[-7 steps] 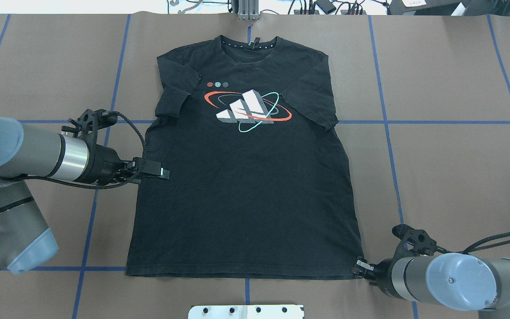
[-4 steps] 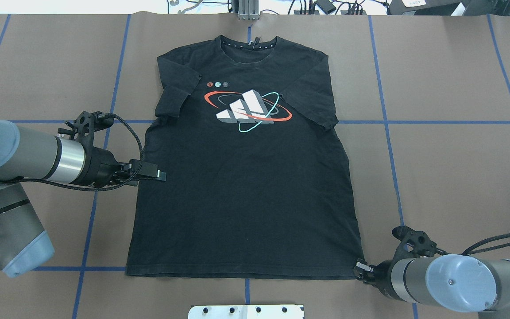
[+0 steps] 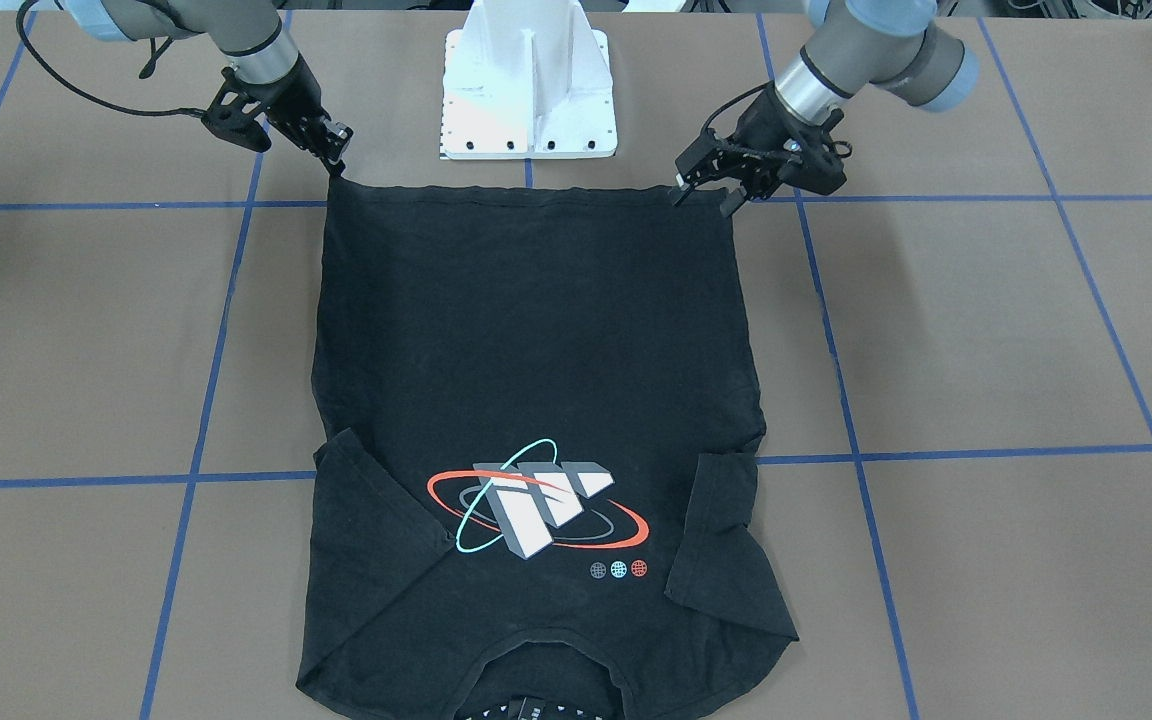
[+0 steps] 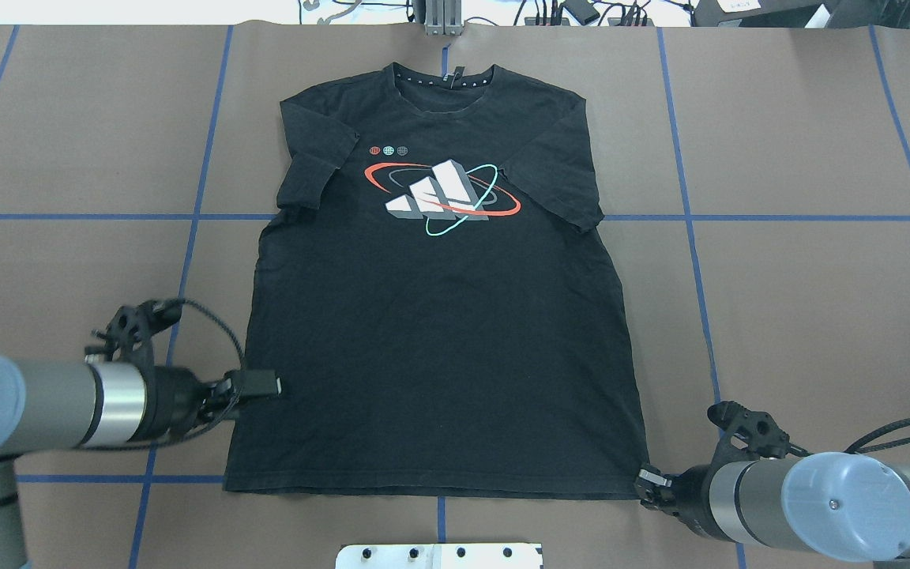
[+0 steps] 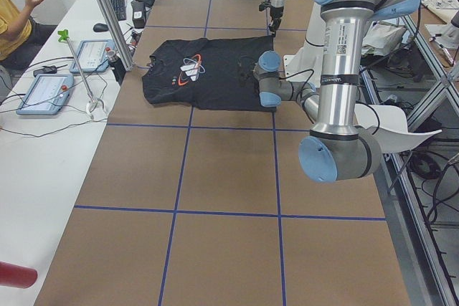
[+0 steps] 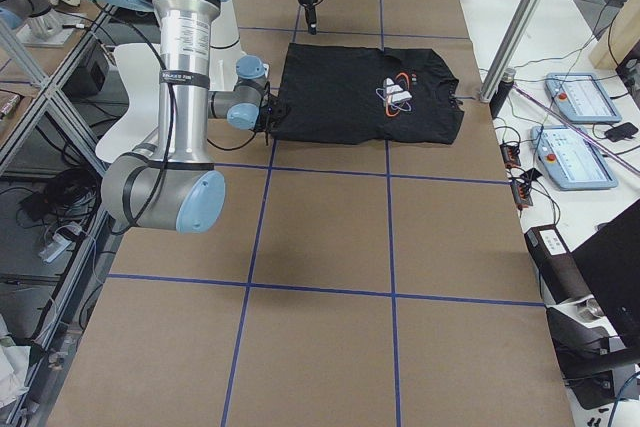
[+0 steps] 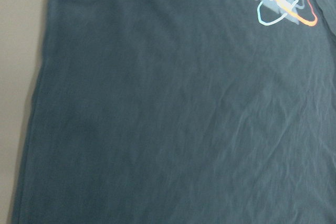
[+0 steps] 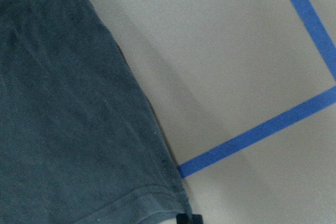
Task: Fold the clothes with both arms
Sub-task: 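Move both grippers down the shirt sides toward the hem corners, then grasp the two hem corners nearest the robot with both grippers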
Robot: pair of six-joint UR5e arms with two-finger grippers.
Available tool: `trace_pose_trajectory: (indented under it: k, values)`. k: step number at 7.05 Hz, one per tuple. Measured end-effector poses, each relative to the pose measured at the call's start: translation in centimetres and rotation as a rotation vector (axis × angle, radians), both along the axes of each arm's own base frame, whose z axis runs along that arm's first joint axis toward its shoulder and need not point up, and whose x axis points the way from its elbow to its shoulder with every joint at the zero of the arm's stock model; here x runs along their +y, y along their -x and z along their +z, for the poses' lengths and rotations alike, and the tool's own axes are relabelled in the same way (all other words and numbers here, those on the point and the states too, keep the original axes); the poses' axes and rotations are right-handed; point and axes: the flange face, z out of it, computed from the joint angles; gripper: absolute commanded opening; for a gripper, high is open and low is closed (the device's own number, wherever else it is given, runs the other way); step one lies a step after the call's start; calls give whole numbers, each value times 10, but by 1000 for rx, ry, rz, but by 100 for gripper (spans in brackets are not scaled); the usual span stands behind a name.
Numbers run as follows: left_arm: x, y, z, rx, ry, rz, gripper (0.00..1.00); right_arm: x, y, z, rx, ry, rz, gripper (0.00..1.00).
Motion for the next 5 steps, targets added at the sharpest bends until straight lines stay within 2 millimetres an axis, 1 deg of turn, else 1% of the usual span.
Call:
trace_pose_trajectory:
  k: [1, 2, 3, 4, 5]
  values:
    - [24, 0, 19, -42, 36, -26, 83, 1, -3, -1, -2, 4, -5, 0]
    - [40, -3, 35, -88, 71, -39, 78, 1, -4, -2, -4, 5, -7, 0]
    - [49, -10, 42, -130, 104, -44, 76, 2, -5, -3, -5, 5, -8, 0]
    - [55, -17, 46, -161, 122, -44, 72, 2, -5, -3, -6, 6, -9, 0]
    - [59, -22, 50, -179, 129, -39, 71, 2, -5, -3, -7, 6, -9, 0]
